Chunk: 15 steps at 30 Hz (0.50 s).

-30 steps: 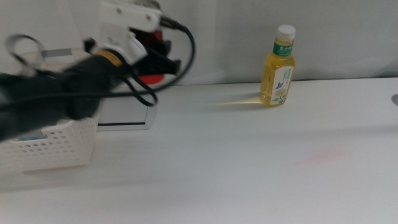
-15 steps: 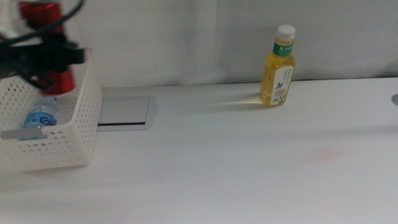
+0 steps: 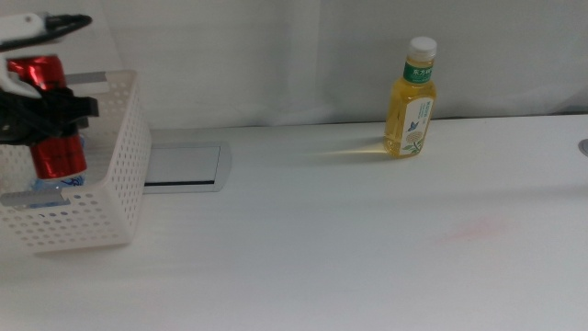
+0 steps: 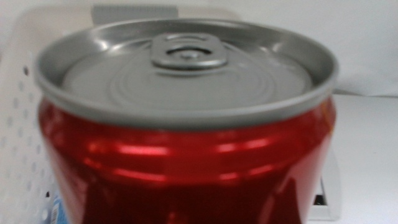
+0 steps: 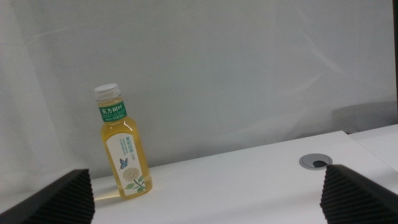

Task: Use arms to grab the bottles and put them into the dustbin to the left of the table.

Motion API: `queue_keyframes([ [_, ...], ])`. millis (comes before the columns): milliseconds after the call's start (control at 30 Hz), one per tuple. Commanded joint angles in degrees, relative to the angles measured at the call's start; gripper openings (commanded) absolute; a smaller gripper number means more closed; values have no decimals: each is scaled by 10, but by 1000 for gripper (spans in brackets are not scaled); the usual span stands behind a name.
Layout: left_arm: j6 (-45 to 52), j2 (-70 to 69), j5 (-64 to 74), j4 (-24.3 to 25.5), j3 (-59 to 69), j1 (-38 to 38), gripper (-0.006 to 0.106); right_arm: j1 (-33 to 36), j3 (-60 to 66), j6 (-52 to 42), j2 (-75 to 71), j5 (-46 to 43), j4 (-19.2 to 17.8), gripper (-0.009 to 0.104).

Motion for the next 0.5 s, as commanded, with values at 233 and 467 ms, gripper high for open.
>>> queue_keyframes([
  [233, -8, 130, 13, -4, -101, 2, -3, -3, 3, -4, -2, -5, -4, 99],
  [467, -10, 182, 22, -5, -111, 2, -3, -3, 3, -4, -2, -5, -4, 99],
])
